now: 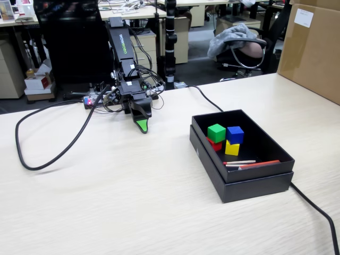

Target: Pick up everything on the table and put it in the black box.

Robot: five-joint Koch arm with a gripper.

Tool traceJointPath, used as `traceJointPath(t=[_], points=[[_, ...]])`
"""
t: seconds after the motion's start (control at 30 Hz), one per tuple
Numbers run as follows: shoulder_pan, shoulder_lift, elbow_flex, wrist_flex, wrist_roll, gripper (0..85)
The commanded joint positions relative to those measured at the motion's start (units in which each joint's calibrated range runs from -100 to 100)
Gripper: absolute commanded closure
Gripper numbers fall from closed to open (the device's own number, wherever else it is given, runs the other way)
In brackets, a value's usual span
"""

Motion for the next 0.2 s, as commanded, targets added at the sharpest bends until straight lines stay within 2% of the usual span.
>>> traceJointPath(t=[0.0,0.17], points=[[-0.05,0.05,-0.66,-2.68,-0.29,36.7],[-0.05,0.05,-0.66,-2.68,-0.29,36.7]])
